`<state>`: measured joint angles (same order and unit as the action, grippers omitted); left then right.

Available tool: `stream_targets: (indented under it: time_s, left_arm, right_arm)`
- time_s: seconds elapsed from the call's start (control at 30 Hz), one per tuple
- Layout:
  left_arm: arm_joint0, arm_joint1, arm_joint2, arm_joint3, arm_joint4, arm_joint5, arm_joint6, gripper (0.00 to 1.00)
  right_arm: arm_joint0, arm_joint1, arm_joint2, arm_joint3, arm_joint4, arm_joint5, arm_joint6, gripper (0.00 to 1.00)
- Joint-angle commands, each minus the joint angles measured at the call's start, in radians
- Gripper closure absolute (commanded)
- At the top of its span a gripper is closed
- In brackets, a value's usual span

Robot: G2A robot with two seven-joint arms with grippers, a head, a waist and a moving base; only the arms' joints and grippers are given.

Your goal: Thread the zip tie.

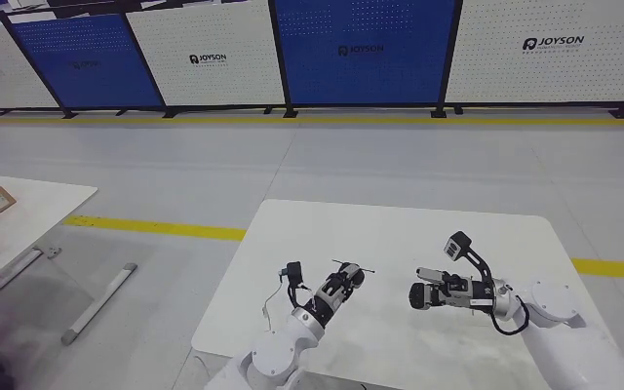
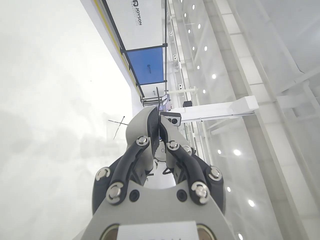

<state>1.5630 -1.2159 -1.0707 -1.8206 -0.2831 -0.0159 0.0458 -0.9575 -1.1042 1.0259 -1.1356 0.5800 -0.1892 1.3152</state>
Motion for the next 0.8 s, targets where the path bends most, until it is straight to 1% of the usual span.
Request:
stream_targets:
  time_s: [0.0,0.07,0.1,0.17,0.2,0.27,0.37,0.43,0.47,0.5,0.77]
  left_arm:
    - [-0.007,-0.001,-0.003,0.012,0.002,0.011,0.006,1.00]
    - [-0.020,-0.001,-0.003,0.018,0.032,0.015,0.005,1.00]
    - [-0.024,-0.001,-0.008,0.016,0.044,0.011,0.015,1.00]
    - [-0.024,0.001,-0.017,-0.008,0.104,-0.018,0.029,1.00]
    - [-0.016,0.003,-0.021,-0.028,0.135,-0.032,0.031,1.00]
    - [0.012,0.008,-0.041,-0.096,0.164,-0.050,0.030,1.00]
    - [0.059,0.016,-0.075,-0.204,0.211,-0.055,0.038,1.00]
    - [0.086,0.020,-0.085,-0.255,0.236,-0.050,0.024,1.00]
    - [0.103,0.022,-0.092,-0.283,0.225,-0.042,0.002,1.00]
    - [0.114,0.023,-0.100,-0.301,0.204,-0.037,-0.016,1.00]
    - [0.114,0.023,-0.100,-0.301,0.204,-0.037,-0.016,1.00]
  right_arm:
    - [0.000,0.000,0.000,0.000,0.000,0.000,0.000,0.00]
    - [0.000,0.000,0.000,0.000,0.000,0.000,0.000,0.00]
    - [0.000,0.000,0.000,0.000,0.000,0.000,0.000,0.00]
    - [0.000,0.000,0.000,0.000,0.000,0.000,0.000,0.00]
    - [0.000,0.000,0.000,0.000,0.000,0.000,0.000,0.00]
    - [0.000,0.000,0.000,0.000,0.000,0.000,0.000,0.00]
    - [0.000,0.000,0.000,0.000,0.000,0.000,0.000,0.00]
    - [0.000,0.000,0.000,0.000,0.000,0.000,0.000,0.00]
    - [0.000,0.000,0.000,0.000,0.000,0.000,0.000,0.00]
    - [0.000,0.000,0.000,0.000,0.000,0.000,0.000,0.00]
    - [0.000,0.000,0.000,0.000,0.000,0.000,0.000,0.00]
